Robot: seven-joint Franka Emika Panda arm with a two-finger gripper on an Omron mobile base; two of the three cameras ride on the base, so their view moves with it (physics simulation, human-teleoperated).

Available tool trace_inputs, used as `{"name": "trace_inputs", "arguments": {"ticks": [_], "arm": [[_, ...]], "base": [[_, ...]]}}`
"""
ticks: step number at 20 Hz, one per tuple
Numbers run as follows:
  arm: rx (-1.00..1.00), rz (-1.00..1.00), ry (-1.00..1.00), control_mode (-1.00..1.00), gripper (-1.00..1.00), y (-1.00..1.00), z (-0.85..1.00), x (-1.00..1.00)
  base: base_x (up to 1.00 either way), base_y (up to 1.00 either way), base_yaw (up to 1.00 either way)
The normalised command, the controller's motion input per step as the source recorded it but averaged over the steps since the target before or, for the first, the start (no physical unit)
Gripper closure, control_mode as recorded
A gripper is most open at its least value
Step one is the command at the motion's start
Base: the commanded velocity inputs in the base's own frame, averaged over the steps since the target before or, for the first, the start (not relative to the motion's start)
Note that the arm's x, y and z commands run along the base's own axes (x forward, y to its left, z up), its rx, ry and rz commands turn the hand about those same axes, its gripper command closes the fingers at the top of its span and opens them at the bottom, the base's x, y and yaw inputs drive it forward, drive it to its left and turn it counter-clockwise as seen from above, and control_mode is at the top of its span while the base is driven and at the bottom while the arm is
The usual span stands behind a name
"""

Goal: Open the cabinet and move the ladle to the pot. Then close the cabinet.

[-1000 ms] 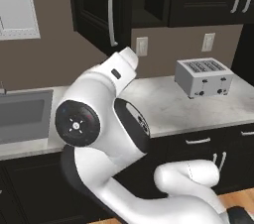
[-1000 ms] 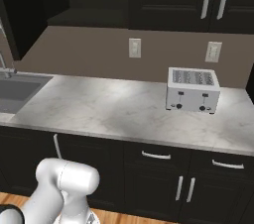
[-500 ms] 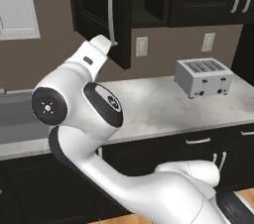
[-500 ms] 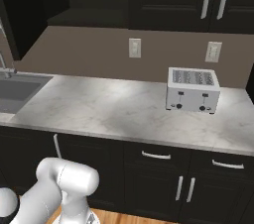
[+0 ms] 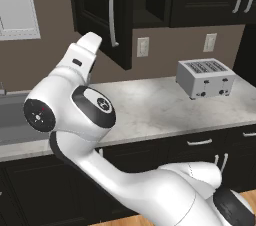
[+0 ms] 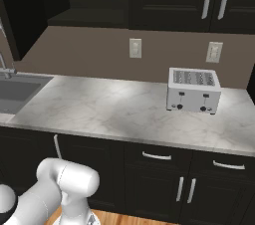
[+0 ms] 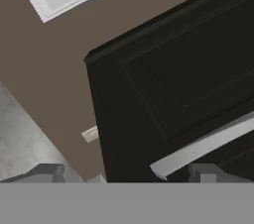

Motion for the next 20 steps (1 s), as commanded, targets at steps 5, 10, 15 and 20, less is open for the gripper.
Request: {"name": "trace_inputs", "arguments": {"ticks": [5, 10, 15, 20], "arm": [[-0.1, -0.06, -0.05, -1.0, -1.0, -0.26, 0.02, 0.04], [-0.06, -0.02, -0.02, -1.0, -1.0, -0.5, 0.11, 0.19], [-0.03, -0.01, -0.01, -1.0, -1.0, -0.53, 0.21, 0.29], [-0.01, -0.03, 0.0, -1.0, -1.0, -0.59, 0.08, 0.62]], "base": [[0.0, 0.0, 0.0], [0.0, 0.0, 0.0], [0.0, 0.0, 0.0], [0.0, 0.0, 0.0]]}}
